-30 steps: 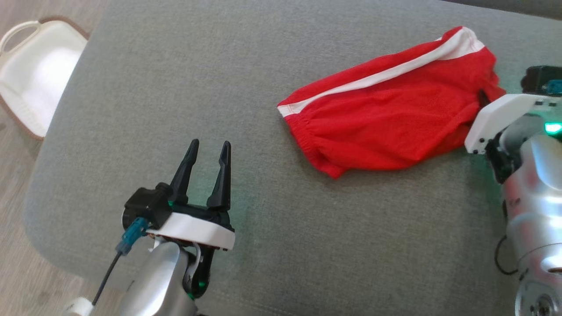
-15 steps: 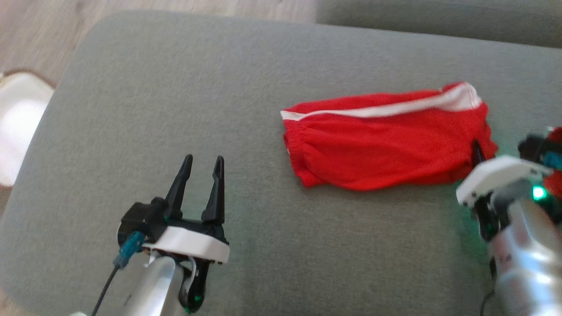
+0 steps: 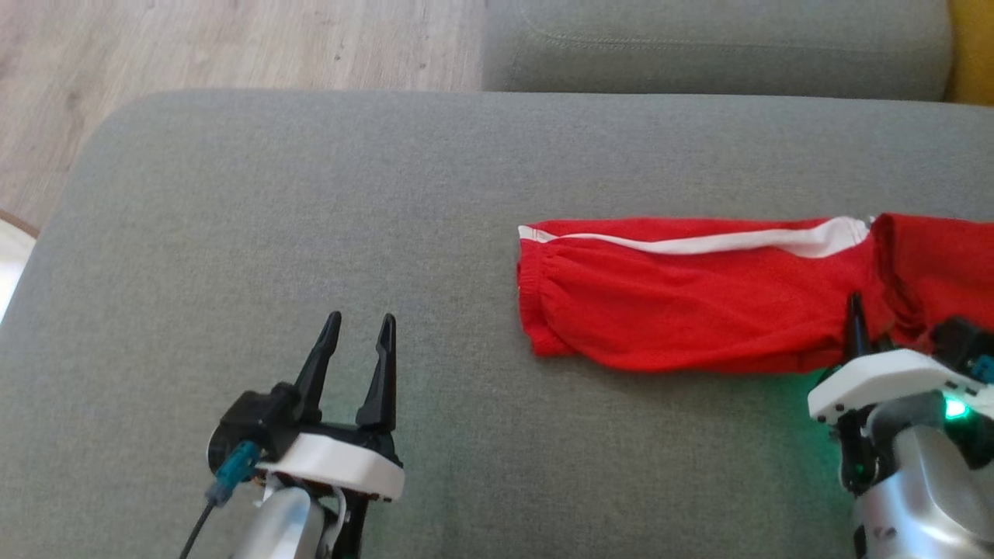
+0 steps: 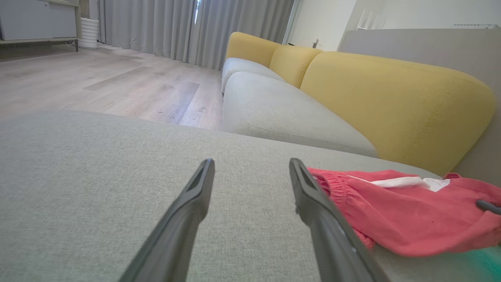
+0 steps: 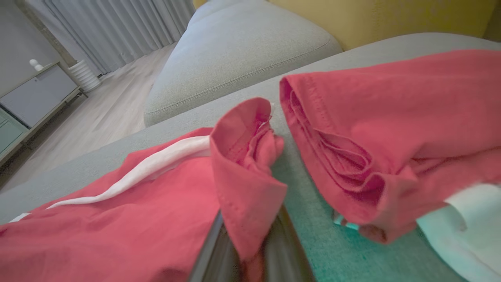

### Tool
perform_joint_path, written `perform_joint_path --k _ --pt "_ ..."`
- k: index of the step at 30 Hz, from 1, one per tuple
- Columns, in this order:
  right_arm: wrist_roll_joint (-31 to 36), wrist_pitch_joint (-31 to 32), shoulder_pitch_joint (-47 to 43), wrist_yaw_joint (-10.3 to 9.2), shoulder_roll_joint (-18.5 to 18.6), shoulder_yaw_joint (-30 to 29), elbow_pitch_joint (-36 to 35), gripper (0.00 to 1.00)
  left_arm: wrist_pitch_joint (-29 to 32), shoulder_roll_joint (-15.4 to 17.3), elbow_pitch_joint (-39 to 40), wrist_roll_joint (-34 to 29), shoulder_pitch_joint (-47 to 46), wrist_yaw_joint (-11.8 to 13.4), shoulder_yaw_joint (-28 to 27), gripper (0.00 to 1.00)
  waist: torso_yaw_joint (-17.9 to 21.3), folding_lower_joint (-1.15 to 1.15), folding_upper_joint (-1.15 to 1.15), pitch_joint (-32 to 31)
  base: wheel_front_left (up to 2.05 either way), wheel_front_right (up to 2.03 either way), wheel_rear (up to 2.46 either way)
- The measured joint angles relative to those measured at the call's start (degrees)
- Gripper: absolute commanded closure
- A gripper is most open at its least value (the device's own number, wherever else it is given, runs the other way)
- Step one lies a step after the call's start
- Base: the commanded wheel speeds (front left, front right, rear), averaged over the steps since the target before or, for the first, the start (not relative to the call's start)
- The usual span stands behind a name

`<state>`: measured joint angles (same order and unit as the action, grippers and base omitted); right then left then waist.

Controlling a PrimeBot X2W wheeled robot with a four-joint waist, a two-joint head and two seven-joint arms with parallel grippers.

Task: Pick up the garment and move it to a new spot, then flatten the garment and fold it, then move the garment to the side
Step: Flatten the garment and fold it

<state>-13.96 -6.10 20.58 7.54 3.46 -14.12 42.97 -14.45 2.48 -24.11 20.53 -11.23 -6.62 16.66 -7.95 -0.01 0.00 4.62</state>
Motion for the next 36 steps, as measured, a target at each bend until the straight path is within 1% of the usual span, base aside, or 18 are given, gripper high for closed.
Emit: perform_joint_path --k 4,12,17,21,29,36 --pt "-0.3 -1.7 -0.9 0.00 -0.5 0.2 0.4 1.00 0.0 0.0 -0.4 -0.6 0.8 0.0 0.0 0.00 0.7 0.00 0.00 -1.1 0.00 0.00 0.00" --pt "-5.4 -5.2 -0.5 0.00 -0.5 6.7 0.9 1.00 0.0 0.0 -1.1 -0.9 1.0 0.0 0.0 0.00 0.1 0.00 0.00 -2.8 0.00 0.00 0.00" --pt "-9.1 -6.1 1.5 0.00 -0.5 13.6 -1.5 1.00 0.0 0.0 -1.4 -0.9 1.1 -0.5 0.2 0.00 -1.7 0.01 0.00 -3.5 0.00 0.00 0.00" --pt "-10.4 -6.1 2.6 0.00 -0.5 18.4 -1.3 1.00 0.0 0.1 -1.6 -0.9 1.5 -0.4 0.2 0.00 -3.3 0.00 0.00 -3.9 0.00 0.00 0.00" --pt "-14.7 -6.1 4.2 0.00 -0.5 28.4 1.0 1.00 0.0 0.1 -2.2 -0.9 2.1 -0.4 0.3 0.00 -7.1 0.01 0.00 -4.3 0.00 0.00 0.00" --pt "-17.6 -6.3 6.3 0.00 -0.4 37.0 4.6 1.00 0.0 0.3 -2.8 -0.8 2.1 -0.4 0.6 0.00 -10.1 0.00 0.00 -4.6 0.00 0.00 0.00"
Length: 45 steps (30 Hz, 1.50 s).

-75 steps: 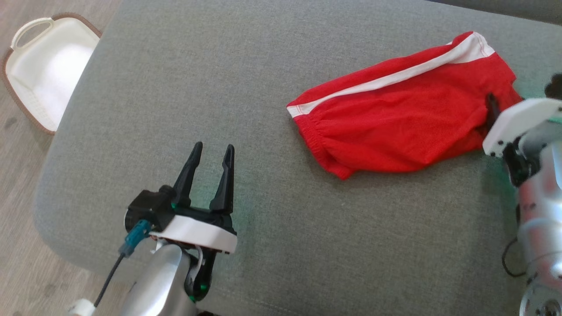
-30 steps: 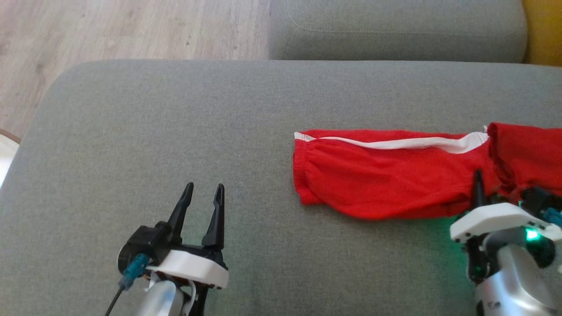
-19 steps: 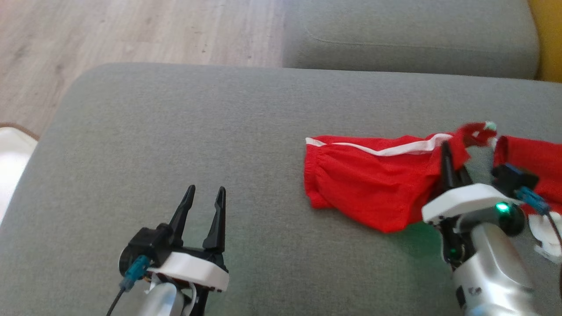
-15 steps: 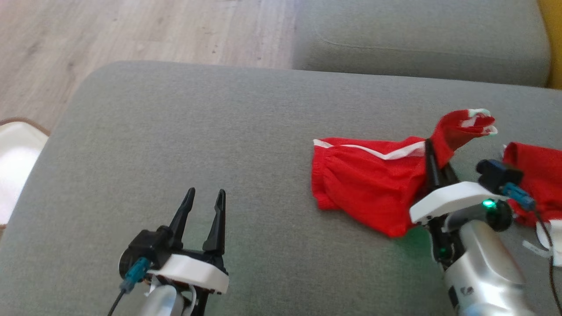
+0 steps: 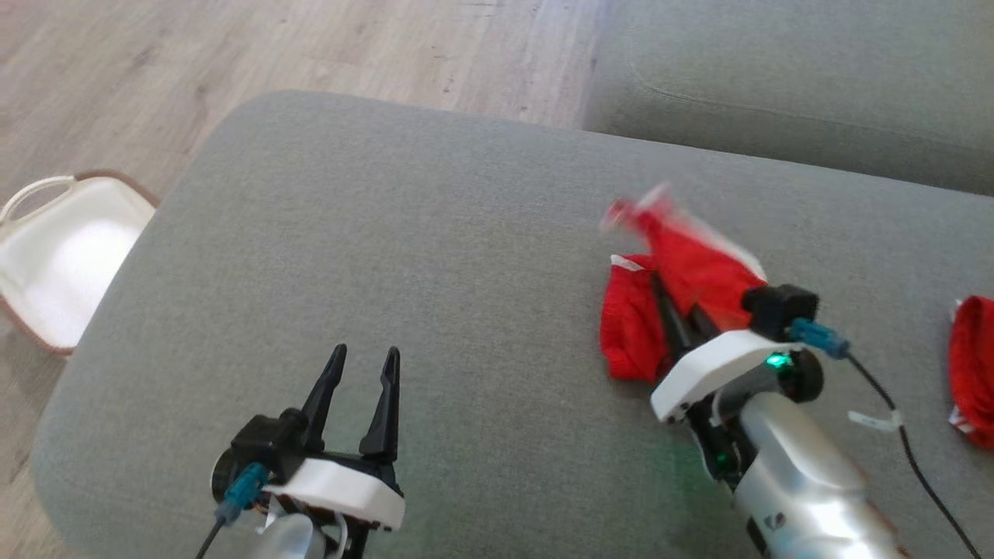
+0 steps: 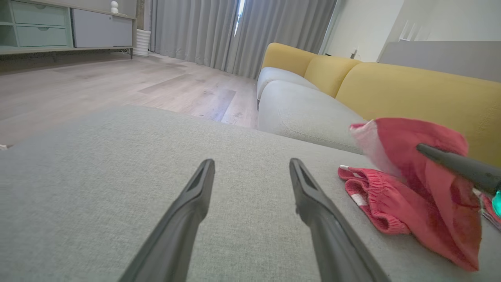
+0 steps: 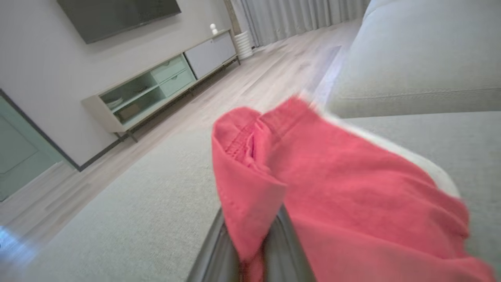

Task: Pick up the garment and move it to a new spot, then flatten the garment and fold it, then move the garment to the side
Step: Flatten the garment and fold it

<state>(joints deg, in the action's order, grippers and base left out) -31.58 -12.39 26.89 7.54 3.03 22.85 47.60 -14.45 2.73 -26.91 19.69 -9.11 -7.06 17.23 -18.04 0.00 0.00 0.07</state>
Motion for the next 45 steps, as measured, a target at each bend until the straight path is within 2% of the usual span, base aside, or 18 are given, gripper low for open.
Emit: perform_joint_path --k 10,11,12,19,25,30,34,37,39,40,41,45 --pt "-2.2 0.7 0.5 0.00 0.0 11.2 6.4 1.00 0.0 0.2 -0.2 0.0 0.0 0.0 0.2 0.00 -1.8 0.00 0.00 0.0 0.00 0.00 0.00" --pt "-2.2 1.0 0.4 0.00 0.1 12.5 6.9 0.71 0.0 0.3 -0.3 0.0 0.1 0.0 0.2 0.00 -1.7 0.00 0.00 -0.1 0.00 0.00 0.00" --pt "-2.2 1.2 0.4 0.00 0.1 13.6 7.2 0.00 0.0 0.3 -0.3 0.1 0.1 0.1 0.2 0.00 -1.4 0.00 0.00 -0.2 0.00 0.00 0.00" --pt "-3.7 2.2 0.3 0.00 0.2 20.0 6.9 0.00 0.0 0.3 -0.4 0.5 0.2 0.3 0.2 0.00 0.6 0.00 0.00 -0.6 0.00 0.00 0.00" --pt "-7.9 5.0 -1.8 0.00 0.2 27.0 1.2 0.00 0.0 0.5 0.3 1.0 0.8 0.7 -0.3 0.00 4.0 0.00 0.00 -1.4 0.00 0.00 0.00" --pt "-8.0 1.7 -1.0 0.00 0.6 25.8 -1.0 0.00 0.0 0.7 2.1 1.0 1.8 1.2 -1.2 0.00 7.7 0.00 0.00 -2.0 0.00 0.00 0.00" --pt "-3.3 -1.1 1.5 0.00 4.2 18.4 -1.3 0.00 0.0 0.7 4.3 1.0 1.8 1.6 -2.9 0.00 10.9 0.00 0.00 -2.2 0.00 0.00 0.00" --pt "1.9 -1.8 2.4 0.00 7.1 9.4 -2.7 0.00 0.0 0.6 6.1 1.0 1.8 1.6 -4.0 0.00 13.1 0.00 0.00 -2.2 0.00 0.00 0.00" --pt "6.3 -1.8 1.4 0.00 8.0 1.8 -6.3 0.00 0.0 0.6 7.2 1.0 1.7 1.8 -4.7 0.00 14.5 0.00 0.00 -2.1 0.00 0.00 0.00" --pt "11.4 -1.8 -0.6 0.00 8.1 -4.8 -10.9 0.00 0.0 0.5 8.1 0.9 1.7 1.8 -5.3 0.00 15.6 0.00 0.00 -2.0 0.00 0.00 0.00" --pt "13.8 -1.9 -2.3 0.00 7.8 -8.0 -13.2 0.00 0.0 0.5 8.5 0.9 1.7 1.8 -5.6 0.00 16.1 0.00 0.00 -1.9 0.00 0.00 0.00" --pt "21.4 -2.0 -12.1 0.00 4.4 -16.7 -20.9 0.00 0.0 0.4 9.0 0.3 1.8 1.7 -6.3 0.00 17.5 0.00 0.00 -1.5 0.00 0.00 0.00"
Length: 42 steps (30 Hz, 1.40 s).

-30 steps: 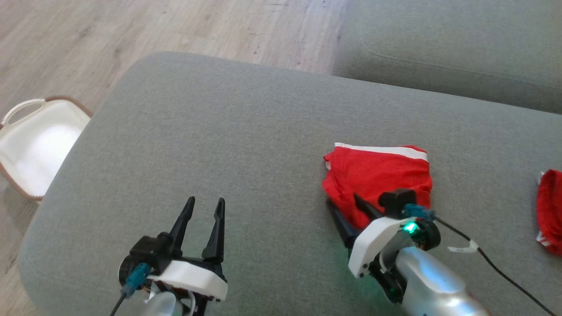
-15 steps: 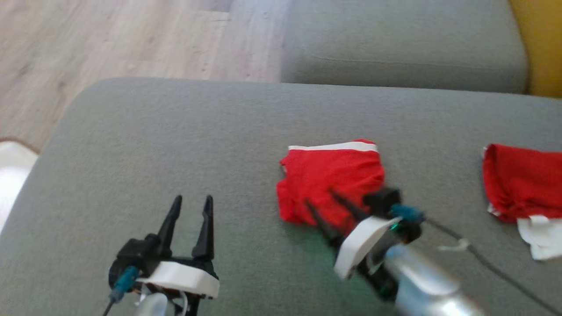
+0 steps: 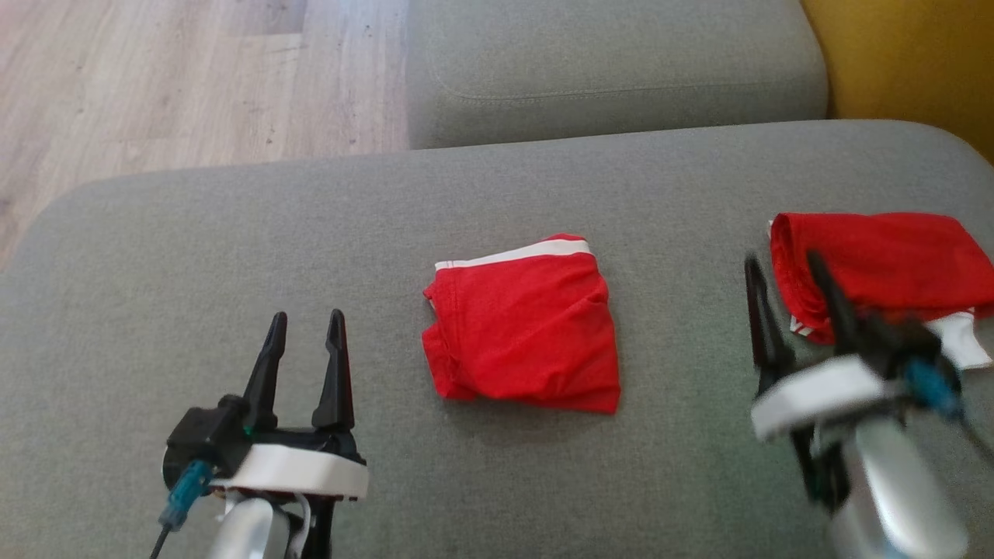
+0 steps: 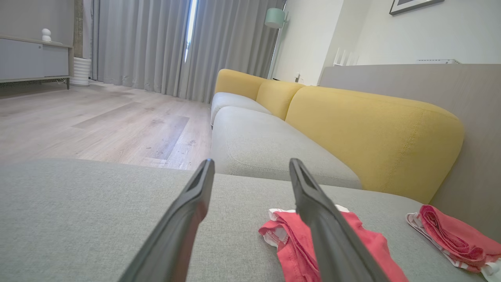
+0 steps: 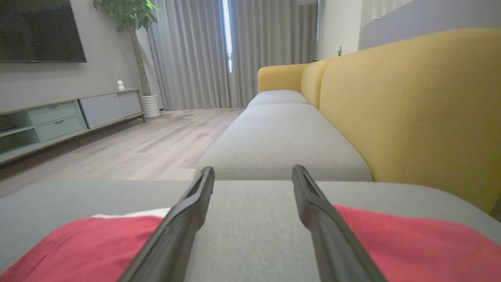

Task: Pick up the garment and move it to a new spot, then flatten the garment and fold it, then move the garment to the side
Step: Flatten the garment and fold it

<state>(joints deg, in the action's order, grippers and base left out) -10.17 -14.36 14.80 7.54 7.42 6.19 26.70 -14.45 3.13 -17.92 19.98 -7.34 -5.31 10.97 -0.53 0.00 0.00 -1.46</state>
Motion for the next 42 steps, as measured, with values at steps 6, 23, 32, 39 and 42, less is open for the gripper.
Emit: perform_joint_path --k 6,23,32,39,42 --pt "4.8 0.0 -9.4 0.00 -3.8 -5.0 -7.2 0.00 0.0 -0.2 -0.1 -0.4 0.8 -0.3 -0.1 0.00 0.4 0.00 0.00 0.4 0.00 0.00 0.00" --pt "6.0 0.8 -8.6 0.00 -4.7 -3.7 -4.8 1.00 0.0 -0.3 -1.3 -0.9 0.8 -1.3 1.0 0.00 -4.8 -0.01 0.00 1.8 0.00 0.00 0.00" --pt "6.5 3.7 5.7 0.00 -4.6 0.9 6.3 1.00 0.0 -0.3 -1.6 -0.8 -2.2 -1.8 3.4 0.00 -10.9 0.01 0.00 7.3 0.00 0.00 0.00" --pt "8.9 5.4 12.8 0.00 -4.5 0.5 19.7 1.00 0.0 -0.5 -1.6 0.5 -4.9 -1.8 4.6 0.00 -15.5 0.01 0.00 10.6 0.00 0.00 0.00" --pt "9.9 7.2 15.3 0.00 -4.4 -0.8 26.8 1.00 0.0 -0.5 -1.7 0.7 -5.5 -1.8 5.0 0.00 -17.4 0.01 0.00 11.8 0.00 0.00 0.00"
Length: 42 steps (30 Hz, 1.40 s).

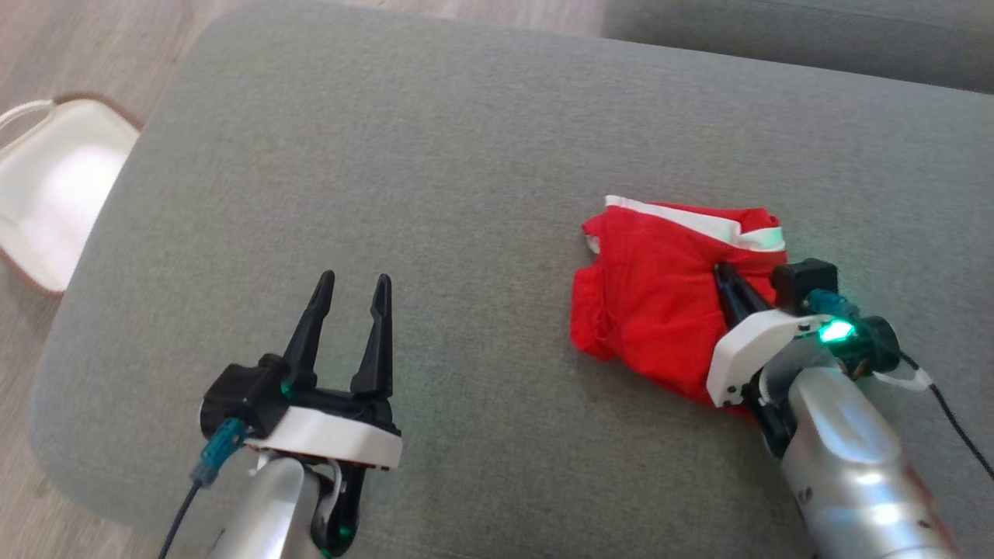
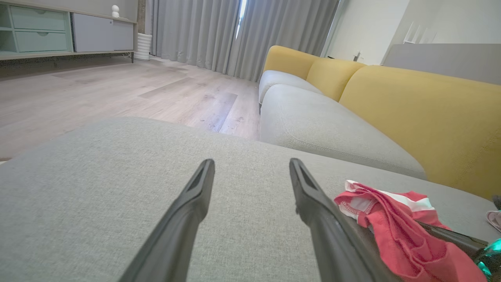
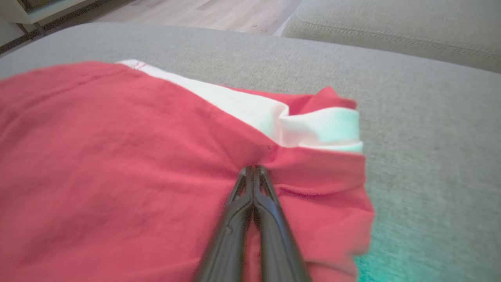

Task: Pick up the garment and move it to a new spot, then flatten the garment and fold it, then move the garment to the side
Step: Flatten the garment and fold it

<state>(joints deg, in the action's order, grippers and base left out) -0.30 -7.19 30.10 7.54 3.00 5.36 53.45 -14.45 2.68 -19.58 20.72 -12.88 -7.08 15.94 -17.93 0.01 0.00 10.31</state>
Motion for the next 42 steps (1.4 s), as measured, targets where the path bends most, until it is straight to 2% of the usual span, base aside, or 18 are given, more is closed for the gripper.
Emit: perform_joint_path --k 4,7,15,18,23,29,34,38,42 --pt "0.1 -2.3 2.7 0.00 0.3 -0.7 4.2 1.00 0.0 0.0 -0.2 0.0 0.0 0.0 0.4 0.00 -1.4 -0.01 0.00 0.6 0.00 0.00 0.00" --pt "-3.1 -4.7 3.7 0.00 0.4 2.2 4.9 1.00 0.0 0.0 -0.4 0.3 0.1 0.0 0.3 0.00 -1.2 -0.02 0.00 0.0 0.00 0.00 0.00" --pt "-12.9 -6.6 3.7 0.00 0.6 18.4 0.4 1.00 0.0 0.0 -0.3 0.3 0.2 0.0 0.2 0.00 0.4 -0.01 0.00 -0.7 0.00 0.00 0.00" --pt "-14.9 -3.1 3.6 0.00 0.6 25.7 1.6 1.00 0.0 0.0 -0.3 0.3 0.2 0.0 0.2 0.00 0.9 -0.01 0.00 -0.7 0.00 0.00 0.00" --pt "-18.3 0.1 3.6 0.00 0.6 29.9 3.2 1.00 0.0 0.0 -0.3 0.3 0.2 0.0 0.2 0.00 1.8 -0.02 0.00 -1.5 0.00 0.00 0.00" --pt "-19.8 -5.0 3.7 0.00 0.5 28.2 4.8 1.00 0.0 0.0 -0.3 -0.1 0.9 0.1 -1.5 0.00 3.9 -0.02 0.00 -3.6 0.00 0.00 0.00" --pt "-17.5 -6.9 4.2 0.00 1.0 21.2 3.8 1.00 0.0 0.0 0.0 -0.2 3.1 0.1 -2.9 0.00 6.8 -0.02 0.00 -5.7 0.00 0.00 0.00" --pt "-13.5 -7.0 2.8 0.00 2.9 12.1 -4.6 1.00 0.0 0.0 0.4 -0.2 4.0 0.1 -3.2 0.00 9.3 -0.02 0.00 -7.3 0.00 0.00 0.00" --pt "-9.2 -7.1 -4.4 0.00 3.2 3.3 -11.7 1.00 0.0 0.0 1.1 -0.2 4.3 0.3 -3.4 0.00 11.6 -0.02 0.00 -8.7 0.00 0.00 0.00"
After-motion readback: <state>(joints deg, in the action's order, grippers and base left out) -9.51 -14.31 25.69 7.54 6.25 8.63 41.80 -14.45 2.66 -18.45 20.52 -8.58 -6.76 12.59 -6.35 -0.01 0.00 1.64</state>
